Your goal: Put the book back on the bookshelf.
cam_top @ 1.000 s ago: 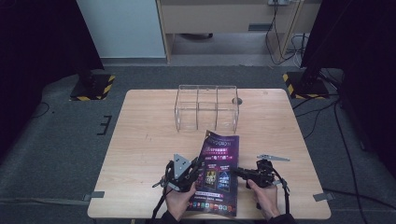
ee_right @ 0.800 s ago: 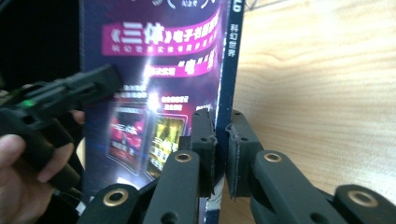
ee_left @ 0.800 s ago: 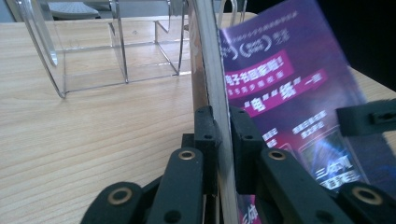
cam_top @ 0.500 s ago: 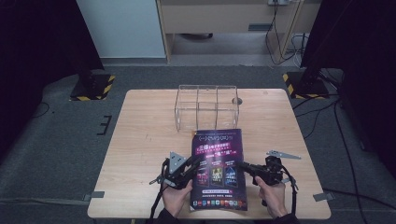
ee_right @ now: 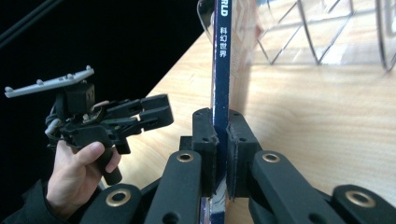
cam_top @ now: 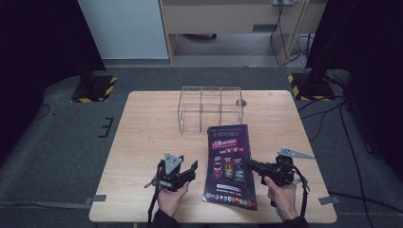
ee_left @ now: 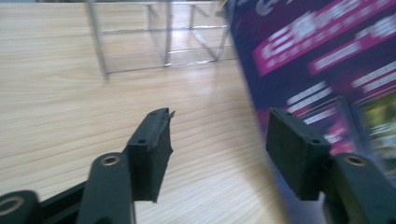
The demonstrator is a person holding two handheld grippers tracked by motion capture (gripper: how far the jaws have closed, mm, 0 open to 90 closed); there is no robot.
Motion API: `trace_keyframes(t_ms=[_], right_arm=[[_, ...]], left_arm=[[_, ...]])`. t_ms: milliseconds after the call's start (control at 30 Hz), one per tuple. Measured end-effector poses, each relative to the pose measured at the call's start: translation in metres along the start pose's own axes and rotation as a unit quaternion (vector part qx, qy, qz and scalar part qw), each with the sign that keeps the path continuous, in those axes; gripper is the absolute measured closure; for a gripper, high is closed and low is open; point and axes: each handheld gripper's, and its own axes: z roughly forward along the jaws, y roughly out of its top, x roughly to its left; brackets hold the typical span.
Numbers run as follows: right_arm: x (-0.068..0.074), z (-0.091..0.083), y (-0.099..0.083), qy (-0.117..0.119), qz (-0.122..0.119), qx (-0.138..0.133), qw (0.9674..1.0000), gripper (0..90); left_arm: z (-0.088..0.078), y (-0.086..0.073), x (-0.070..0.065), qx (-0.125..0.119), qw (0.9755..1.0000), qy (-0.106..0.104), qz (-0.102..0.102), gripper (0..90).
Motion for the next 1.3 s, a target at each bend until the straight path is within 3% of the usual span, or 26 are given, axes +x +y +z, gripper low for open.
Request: trace_keyframes(t_ms=[267, 600, 733, 900, 1133, 1300], right_arm=[[0.016, -0.007, 0.027, 0.004, -0.024, -0.041, 0.9989, 84.8], [0.033, -0.015, 0.066, -0.027, -0.060, -0.102, 0.9926, 84.8], [0.036, -0.020, 0.080, -0.027, -0.067, -0.127, 0.9892, 84.8], [0.043, -0.022, 0.096, -0.039, -0.083, -0.147, 0.9849, 84.8], [0.046, -0.017, 0.116, -0.061, -0.098, -0.177, 0.9774, 84.8], [0.041, -0.011, 0.128, -0.072, -0.101, -0.189, 0.9740, 84.8]], left_arm=[[-0.017, -0.011, 0.046, 0.027, 0.9979, 0.056, -0.019, 29.7], [-0.026, -0.032, 0.089, 0.066, 0.9909, 0.115, -0.024, 23.4], [-0.022, -0.035, 0.097, 0.083, 0.9881, 0.127, -0.024, 21.4], [-0.016, -0.037, 0.104, 0.102, 0.9841, 0.145, -0.009, 20.2], [-0.013, -0.040, 0.111, 0.108, 0.9823, 0.153, -0.011, 19.9], [-0.009, -0.041, 0.113, 0.116, 0.9803, 0.159, -0.005, 20.1]])
